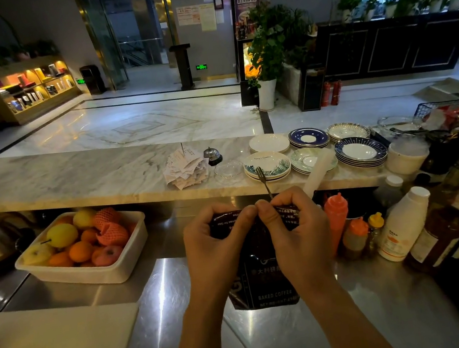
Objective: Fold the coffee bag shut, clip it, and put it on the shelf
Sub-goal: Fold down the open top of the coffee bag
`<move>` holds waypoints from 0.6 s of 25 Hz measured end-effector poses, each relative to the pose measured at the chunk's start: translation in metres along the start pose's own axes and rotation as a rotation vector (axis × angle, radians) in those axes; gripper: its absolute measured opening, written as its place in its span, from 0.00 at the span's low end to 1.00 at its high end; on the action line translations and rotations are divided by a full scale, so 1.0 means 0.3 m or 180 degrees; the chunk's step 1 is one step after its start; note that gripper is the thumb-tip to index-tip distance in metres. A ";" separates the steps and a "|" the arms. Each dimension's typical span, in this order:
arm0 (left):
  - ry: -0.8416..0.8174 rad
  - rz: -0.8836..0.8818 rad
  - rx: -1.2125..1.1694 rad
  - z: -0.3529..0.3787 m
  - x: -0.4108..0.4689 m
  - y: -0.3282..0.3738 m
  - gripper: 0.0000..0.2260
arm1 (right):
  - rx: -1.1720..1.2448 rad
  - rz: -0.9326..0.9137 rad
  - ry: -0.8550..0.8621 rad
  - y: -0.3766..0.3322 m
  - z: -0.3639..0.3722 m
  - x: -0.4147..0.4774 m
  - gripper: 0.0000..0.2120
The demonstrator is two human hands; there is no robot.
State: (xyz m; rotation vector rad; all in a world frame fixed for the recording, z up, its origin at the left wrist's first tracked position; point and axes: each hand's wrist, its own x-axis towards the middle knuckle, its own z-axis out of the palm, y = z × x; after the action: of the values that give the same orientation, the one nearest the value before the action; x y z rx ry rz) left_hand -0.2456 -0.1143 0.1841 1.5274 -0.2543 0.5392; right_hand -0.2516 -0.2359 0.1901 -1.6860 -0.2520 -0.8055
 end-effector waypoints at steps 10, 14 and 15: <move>0.0257 0.0264 0.0000 0.018 -0.015 0.043 0.02 | 0.0220 0.0234 -0.0072 -0.025 -0.008 0.003 0.09; 0.0319 0.0483 0.0214 0.026 -0.023 0.062 0.05 | 0.0096 0.0068 -0.0014 -0.035 -0.006 0.004 0.10; 0.0320 0.0516 0.0215 0.025 -0.026 0.066 0.04 | 0.0037 -0.0014 -0.0005 -0.037 -0.006 0.006 0.09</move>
State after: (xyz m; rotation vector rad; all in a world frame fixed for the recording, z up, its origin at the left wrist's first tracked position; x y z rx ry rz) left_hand -0.2605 -0.1240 0.1979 1.5479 -0.2862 0.7575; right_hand -0.2574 -0.2347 0.2000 -1.6756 -0.2611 -0.8047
